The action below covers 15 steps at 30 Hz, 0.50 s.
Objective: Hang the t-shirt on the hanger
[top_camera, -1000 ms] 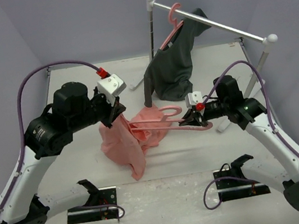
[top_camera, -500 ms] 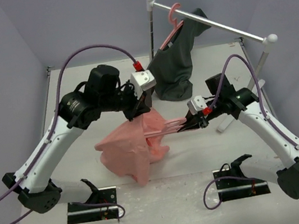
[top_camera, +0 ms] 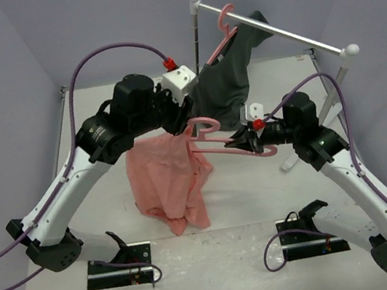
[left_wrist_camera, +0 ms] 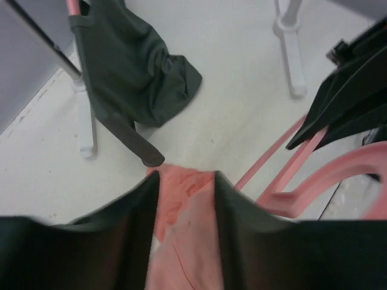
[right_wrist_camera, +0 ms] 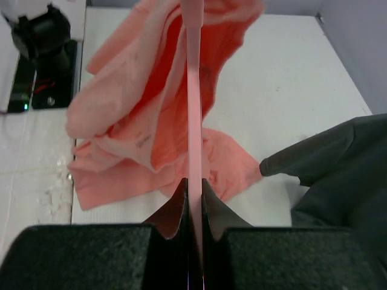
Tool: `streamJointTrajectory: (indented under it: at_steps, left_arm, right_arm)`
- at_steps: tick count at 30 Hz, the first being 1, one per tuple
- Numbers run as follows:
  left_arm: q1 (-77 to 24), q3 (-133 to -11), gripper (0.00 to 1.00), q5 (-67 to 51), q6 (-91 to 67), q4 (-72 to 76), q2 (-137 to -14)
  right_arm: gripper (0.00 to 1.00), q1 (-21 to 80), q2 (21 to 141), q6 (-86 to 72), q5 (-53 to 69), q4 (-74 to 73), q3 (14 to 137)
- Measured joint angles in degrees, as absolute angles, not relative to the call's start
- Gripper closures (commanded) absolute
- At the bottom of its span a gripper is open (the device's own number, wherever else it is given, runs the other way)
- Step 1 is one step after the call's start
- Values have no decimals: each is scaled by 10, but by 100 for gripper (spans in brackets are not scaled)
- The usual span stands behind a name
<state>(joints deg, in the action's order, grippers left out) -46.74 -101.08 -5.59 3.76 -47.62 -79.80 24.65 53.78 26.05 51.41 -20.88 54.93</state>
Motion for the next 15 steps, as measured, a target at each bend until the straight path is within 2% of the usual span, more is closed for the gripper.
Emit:
streamJointTrajectory:
  at_steps: [2, 7, 9, 12, 13, 15]
  left_arm:
    - [-466, -1014, 0, -26, 34, -458, -781]
    - [-466, -1034, 0, 74, 10, -424, -751]
    - [-466, -1023, 10, 112, -1, -406, -729]
    - [-466, -946, 35, 138, -16, -388, -659]
    - [-466, -918, 38, 143, -21, -385, -634]
    - [-466, -851, 25, 137, -33, -365, -587]
  right_arm:
    - [100, 247, 531, 207, 499, -176, 536]
    - [100, 254, 499, 83, 461, -101, 486]
    - [100, 255, 498, 38, 433, -92, 482]
    - [100, 255, 493, -20, 390, -86, 482]
    - [100, 255, 489, -36, 376, -85, 482]
    - [100, 255, 481, -63, 352, -89, 482]
